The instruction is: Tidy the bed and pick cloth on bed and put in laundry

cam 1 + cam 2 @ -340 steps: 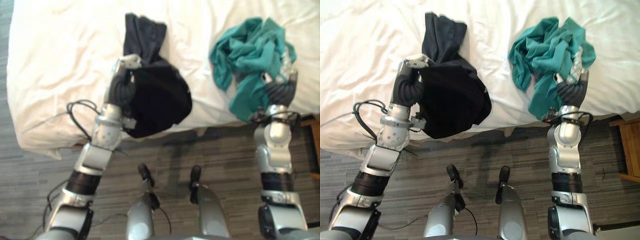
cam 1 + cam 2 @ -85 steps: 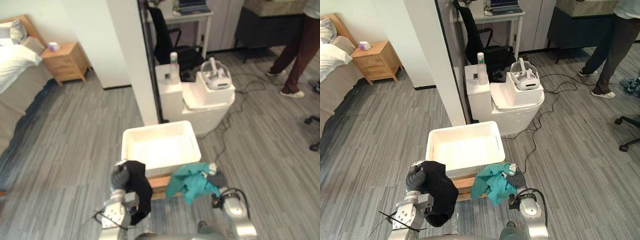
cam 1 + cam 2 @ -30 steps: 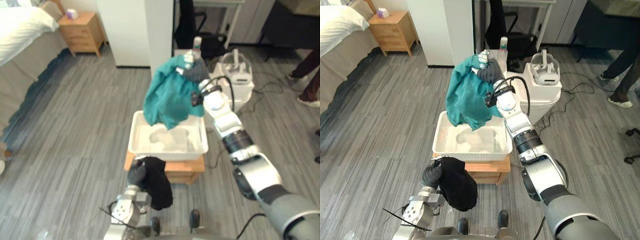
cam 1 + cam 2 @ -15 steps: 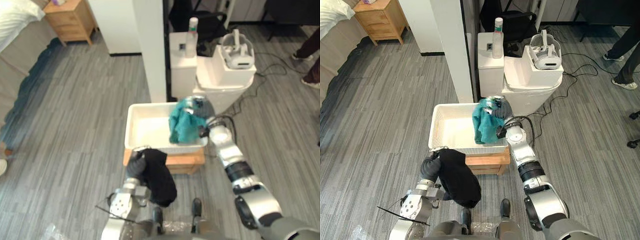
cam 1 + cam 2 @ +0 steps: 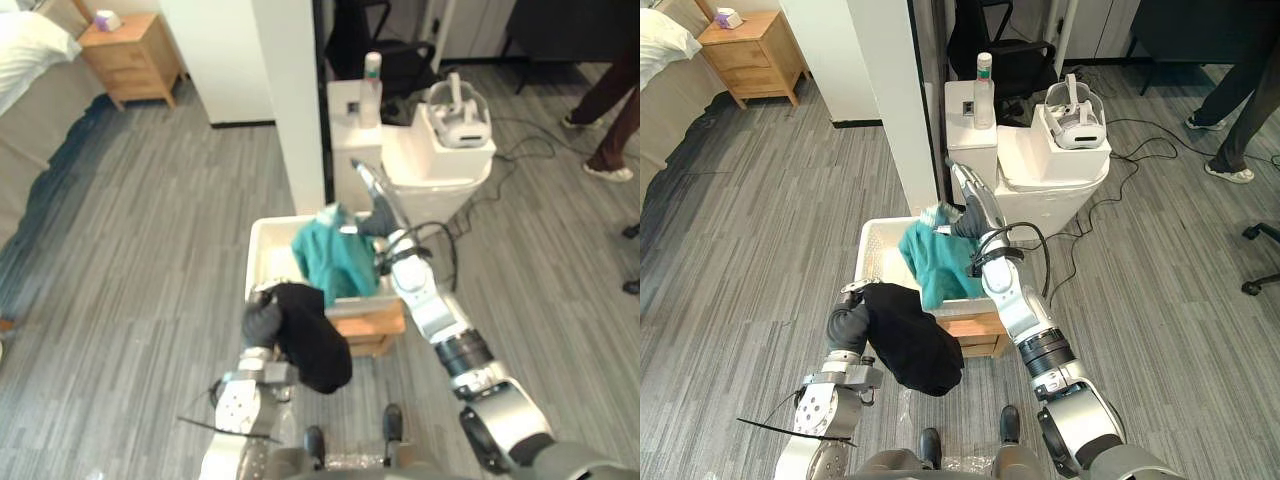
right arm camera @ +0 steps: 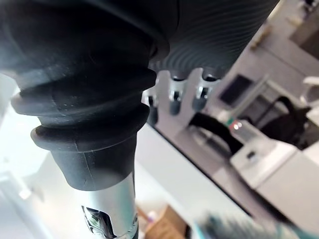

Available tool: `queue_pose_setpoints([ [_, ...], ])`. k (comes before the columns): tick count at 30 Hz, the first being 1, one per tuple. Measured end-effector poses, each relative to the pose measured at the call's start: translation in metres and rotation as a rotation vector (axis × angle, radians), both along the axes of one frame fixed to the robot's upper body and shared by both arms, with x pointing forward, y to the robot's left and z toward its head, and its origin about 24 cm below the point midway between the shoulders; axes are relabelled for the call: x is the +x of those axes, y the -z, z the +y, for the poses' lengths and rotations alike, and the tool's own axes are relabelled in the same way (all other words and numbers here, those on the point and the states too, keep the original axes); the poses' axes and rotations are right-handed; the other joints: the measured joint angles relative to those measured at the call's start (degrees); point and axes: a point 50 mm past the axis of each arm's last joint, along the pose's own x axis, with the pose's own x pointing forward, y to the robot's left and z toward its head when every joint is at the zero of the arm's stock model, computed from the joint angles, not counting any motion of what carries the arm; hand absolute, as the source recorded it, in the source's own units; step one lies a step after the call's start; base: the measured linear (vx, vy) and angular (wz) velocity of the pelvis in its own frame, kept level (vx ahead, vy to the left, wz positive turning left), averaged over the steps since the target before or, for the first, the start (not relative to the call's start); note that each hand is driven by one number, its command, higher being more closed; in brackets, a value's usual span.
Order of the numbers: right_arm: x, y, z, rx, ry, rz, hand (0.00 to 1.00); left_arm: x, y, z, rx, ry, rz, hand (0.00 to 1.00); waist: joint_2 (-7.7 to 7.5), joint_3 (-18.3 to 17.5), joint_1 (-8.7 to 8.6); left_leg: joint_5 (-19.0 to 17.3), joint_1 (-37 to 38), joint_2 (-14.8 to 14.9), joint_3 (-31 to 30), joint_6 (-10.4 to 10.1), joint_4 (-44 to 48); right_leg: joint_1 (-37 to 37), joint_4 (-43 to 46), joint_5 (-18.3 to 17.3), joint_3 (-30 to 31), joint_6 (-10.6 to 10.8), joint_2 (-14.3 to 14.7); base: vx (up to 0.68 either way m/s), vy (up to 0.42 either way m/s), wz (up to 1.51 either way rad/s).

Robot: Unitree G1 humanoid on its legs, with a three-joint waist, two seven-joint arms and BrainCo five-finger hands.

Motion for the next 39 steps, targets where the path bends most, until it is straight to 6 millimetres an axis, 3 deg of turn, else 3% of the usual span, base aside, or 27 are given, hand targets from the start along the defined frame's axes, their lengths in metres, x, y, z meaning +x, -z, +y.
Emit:
queue_pose_setpoints([
  [8,-0.006,-0.004,-0.038,0.093,0.2,-0.078,0.0,0.005,-0.022,0.003,0.006,-0.037,-0.097,1.0,-1.47,-1.04,-0.08,-0.61,1.95,-0.08,2.15,0.1,-0.59,1.46,0.0,-0.12,1.79,0.39,0.02,-0.07,-0.004,-0.11],
  [12,-0.011,0.0,-0.06,0.089,0.318,-0.102,0.0,0.011,-0.031,0.004,0.01,-0.059,-0.142,1.0,-1.29,-2.23,-1.44,-0.55,2.92,-0.1,3.08,-0.09,-1.74,1.45,0.06,-0.38,2.66,0.71,0.24,-0.07,-0.017,-0.12],
  [15,-0.017,0.018,-0.092,0.084,0.434,-0.056,0.0,0.016,-0.049,0.007,0.012,-0.081,-0.218,1.0,-0.83,-2.93,-1.84,-0.29,3.53,0.01,3.5,0.14,-1.79,1.61,0.06,-0.37,3.05,0.7,0.43,-0.01,-0.025,-0.08],
  [18,-0.03,0.05,-0.125,0.122,0.556,0.059,0.0,0.023,-0.076,0.019,0.03,-0.148,-0.357,1.0,-0.64,-3.11,-2.96,-0.16,4.06,0.01,3.56,0.02,-1.47,1.69,0.06,-0.29,3.2,0.67,0.46,0.0,-0.018,-0.03],
  [19,-0.042,0.069,-0.139,0.149,0.61,0.13,0.0,0.028,-0.089,0.027,0.059,-0.191,-0.422,1.0,-0.42,-3.28,-3.11,-0.17,4.23,0.01,3.82,0.02,-1.5,1.7,0.06,-0.27,3.43,0.69,0.49,-0.02,-0.02,-0.08],
  [24,-0.085,0.135,-0.173,0.212,0.753,0.394,0.0,0.041,-0.117,0.054,0.162,-0.349,-0.553,1.0,0.05,-3.78,-4.19,-0.23,4.94,0.0,4.69,0.01,-1.76,1.83,-0.09,0.2,4.78,0.71,0.62,-0.05,-0.017,-0.13],
  [27,-0.131,0.181,-0.188,0.23,0.84,0.604,0.0,0.067,-0.126,0.087,0.291,-0.476,-0.541,1.0,0.02,-3.84,-5.07,-0.47,4.92,0.1,5.45,-0.27,-1.86,2.21,-1.0,0.73,5.96,0.37,0.72,-0.11,-0.031,-0.12],
  [28,-0.135,0.184,-0.189,0.23,0.848,0.619,0.0,0.069,-0.127,0.09,0.3,-0.491,-0.538,1.0,0.05,-3.86,-5.27,-0.51,4.85,0.11,5.46,-0.31,-1.98,2.22,-1.0,0.71,5.96,0.37,0.75,-0.11,-0.03,-0.07],
  [29,-0.15,0.195,-0.194,0.229,0.875,0.676,0.0,0.075,-0.133,0.102,0.33,-0.538,-0.539,1.0,0.03,-3.88,-6.25,-0.65,4.89,0.18,5.45,-0.55,-2.22,2.23,-1.03,0.59,6.01,0.3,0.87,-0.09,-0.032,-0.05],
  [31,-0.177,0.21,-0.204,0.207,0.926,0.762,0.0,0.085,-0.15,0.115,0.37,-0.584,-0.567,1.0,-0.05,-3.93,-6.45,-0.62,4.9,0.27,5.64,-0.6,-2.35,2.12,-1.18,0.15,6.13,-0.01,1.05,-0.07,-0.044,-0.06],
  [33,-0.216,0.23,-0.214,0.213,1.01,0.888,0.0,0.095,-0.184,0.134,0.433,-0.659,-0.629,1.0,-0.07,-3.94,-6.61,-0.19,5.2,0.32,5.55,-1.19,-3.11,2.06,-1.17,0.25,5.99,-0.19,1.25,-0.05,-0.05,-0.01],
  [36,-0.252,0.247,-0.216,0.226,1.067,1.007,0.0,0.098,-0.228,0.157,0.482,-0.771,-0.705,1.0,-0.14,-3.99,-6.81,0.17,5.73,0.35,5.31,-1.61,-4.35,2.12,-1.17,0.37,5.64,-0.21,1.49,-0.01,-0.039,0.01],
  [39,-0.27,0.256,-0.213,0.259,1.105,1.073,0.0,0.099,-0.257,0.17,0.49,-0.844,-0.742,1.0,-0.42,-4.16,-7.24,0.42,5.71,0.35,4.4,-1.35,-4.39,2.38,-1.19,0.27,4.61,-0.24,1.44,0.01,-0.027,0.17],
])
